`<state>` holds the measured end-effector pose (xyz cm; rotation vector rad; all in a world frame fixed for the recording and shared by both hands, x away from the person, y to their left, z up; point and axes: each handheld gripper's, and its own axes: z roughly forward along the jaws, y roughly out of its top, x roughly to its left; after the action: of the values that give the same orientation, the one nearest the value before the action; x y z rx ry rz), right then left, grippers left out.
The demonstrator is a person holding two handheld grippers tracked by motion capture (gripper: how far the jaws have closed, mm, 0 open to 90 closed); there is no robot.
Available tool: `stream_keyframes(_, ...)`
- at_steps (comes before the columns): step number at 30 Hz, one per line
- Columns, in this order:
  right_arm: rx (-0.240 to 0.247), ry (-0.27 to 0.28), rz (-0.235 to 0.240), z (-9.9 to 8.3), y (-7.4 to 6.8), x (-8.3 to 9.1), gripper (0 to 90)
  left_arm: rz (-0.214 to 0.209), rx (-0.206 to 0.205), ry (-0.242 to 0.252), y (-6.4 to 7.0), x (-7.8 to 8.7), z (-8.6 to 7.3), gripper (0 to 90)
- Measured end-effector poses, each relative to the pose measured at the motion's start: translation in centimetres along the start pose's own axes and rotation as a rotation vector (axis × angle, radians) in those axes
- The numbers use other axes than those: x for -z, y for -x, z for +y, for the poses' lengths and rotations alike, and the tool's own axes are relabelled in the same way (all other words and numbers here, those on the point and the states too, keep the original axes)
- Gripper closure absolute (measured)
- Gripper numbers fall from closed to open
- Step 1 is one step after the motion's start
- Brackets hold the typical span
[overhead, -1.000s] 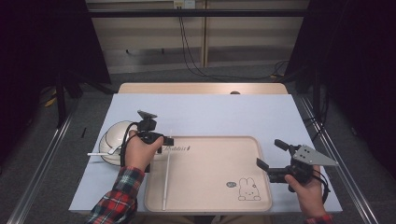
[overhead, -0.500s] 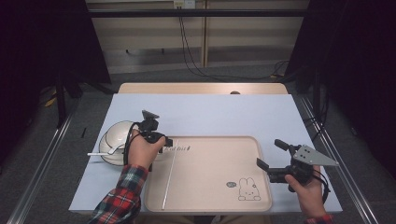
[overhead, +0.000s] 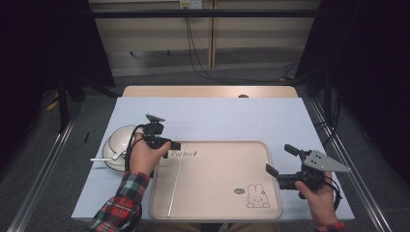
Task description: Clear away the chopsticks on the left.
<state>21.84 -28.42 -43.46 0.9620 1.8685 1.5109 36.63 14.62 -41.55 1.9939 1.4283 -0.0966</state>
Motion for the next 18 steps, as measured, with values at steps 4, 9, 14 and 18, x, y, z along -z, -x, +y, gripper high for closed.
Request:
stream_keyframes(4,-0.004,0.004,-0.001,-0.01,-0.01,-0.04,3.1,-0.004,-0.049,-0.006,-0.1,0.42,0.02,67.3)
stream_keyframes(9,-0.01,-0.007,-0.004,-0.02,-0.1,-0.04,3.1,-0.013,-0.137,-0.006,-0.1,0.66,0.0,63.0)
stream_keyframes(14,0.002,-0.005,-0.004,-0.04,0.0,-0.09,3.1,-0.033,-0.254,-0.022,0.03,0.72,0.02,55.0)
stream_keyframes(18,0.003,-0.005,0.001,-0.06,-0.01,-0.13,3.1,-0.091,-0.301,-0.041,0.17,0.76,0.07,47.1)
